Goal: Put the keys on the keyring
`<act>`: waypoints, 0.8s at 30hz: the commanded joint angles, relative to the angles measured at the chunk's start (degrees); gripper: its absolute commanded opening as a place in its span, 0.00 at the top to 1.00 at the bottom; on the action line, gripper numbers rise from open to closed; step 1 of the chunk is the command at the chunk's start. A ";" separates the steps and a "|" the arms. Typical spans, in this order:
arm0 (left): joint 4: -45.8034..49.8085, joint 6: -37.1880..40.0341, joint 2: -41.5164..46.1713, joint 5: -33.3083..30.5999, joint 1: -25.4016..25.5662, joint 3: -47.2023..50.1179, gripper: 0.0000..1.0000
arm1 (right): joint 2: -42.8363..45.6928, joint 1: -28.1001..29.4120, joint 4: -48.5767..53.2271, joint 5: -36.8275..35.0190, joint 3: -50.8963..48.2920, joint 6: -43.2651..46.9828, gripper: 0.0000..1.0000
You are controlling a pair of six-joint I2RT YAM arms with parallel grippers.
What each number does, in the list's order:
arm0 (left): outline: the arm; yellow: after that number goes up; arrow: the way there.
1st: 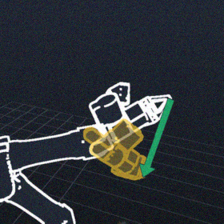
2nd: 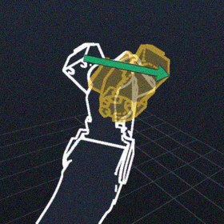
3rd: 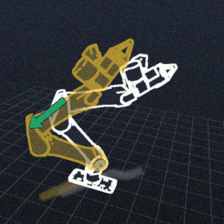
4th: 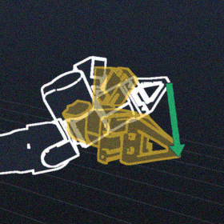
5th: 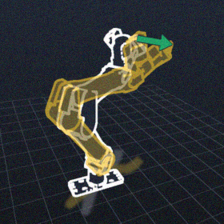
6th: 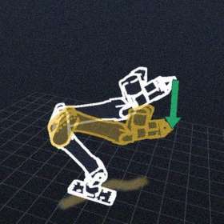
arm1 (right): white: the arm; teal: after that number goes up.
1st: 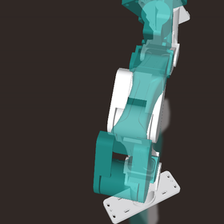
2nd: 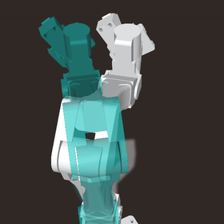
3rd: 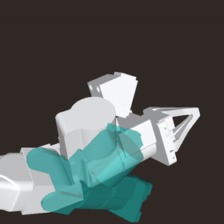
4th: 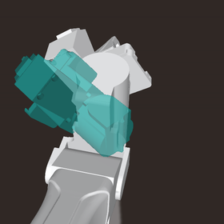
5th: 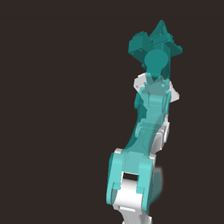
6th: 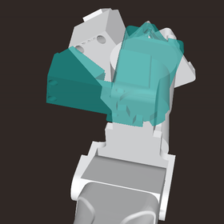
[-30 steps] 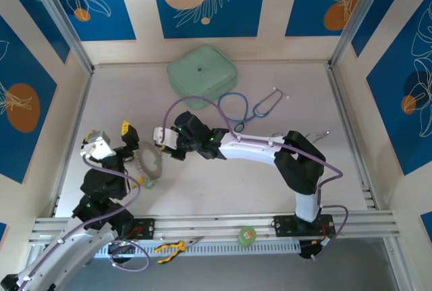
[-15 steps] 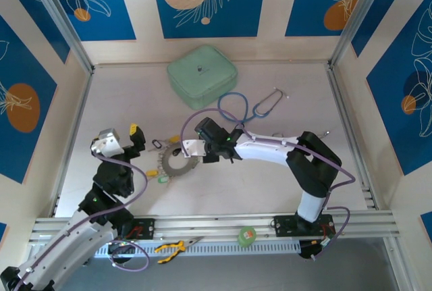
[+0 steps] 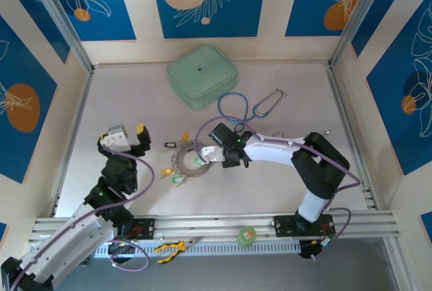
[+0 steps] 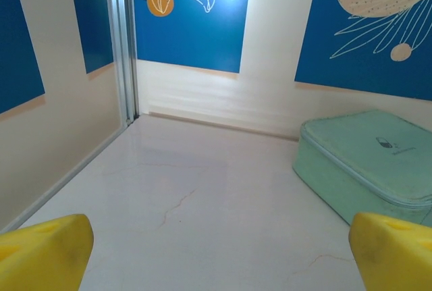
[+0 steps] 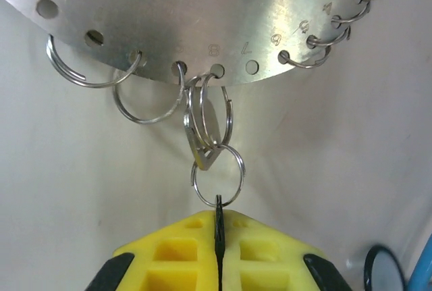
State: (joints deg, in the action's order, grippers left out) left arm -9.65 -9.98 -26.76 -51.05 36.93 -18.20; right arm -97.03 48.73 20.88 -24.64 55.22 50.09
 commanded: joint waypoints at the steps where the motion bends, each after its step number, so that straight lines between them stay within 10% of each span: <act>1: -3.67 1.97 -0.80 -0.37 -0.10 0.35 0.04 | 3.02 -0.95 2.72 -2.00 -2.13 0.44 0.96; 13: -9.98 8.02 -10.85 3.93 -4.10 -0.48 0.02 | 17.08 -14.40 9.49 8.78 -4.35 -11.07 0.63; 17: -9.75 8.35 -16.55 13.10 -11.65 -1.74 0.00 | 28.05 -27.54 -5.40 23.02 -8.26 -32.22 0.64; 24: -23.87 15.14 -27.97 23.36 -22.36 2.64 0.00 | 30.76 -46.21 -38.47 21.64 -26.47 -51.91 0.64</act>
State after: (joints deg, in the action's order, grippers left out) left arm -24.05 1.30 -51.99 -34.06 16.64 -17.58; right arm -64.01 4.56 -3.27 -6.09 34.22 8.71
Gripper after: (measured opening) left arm 0.997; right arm 0.364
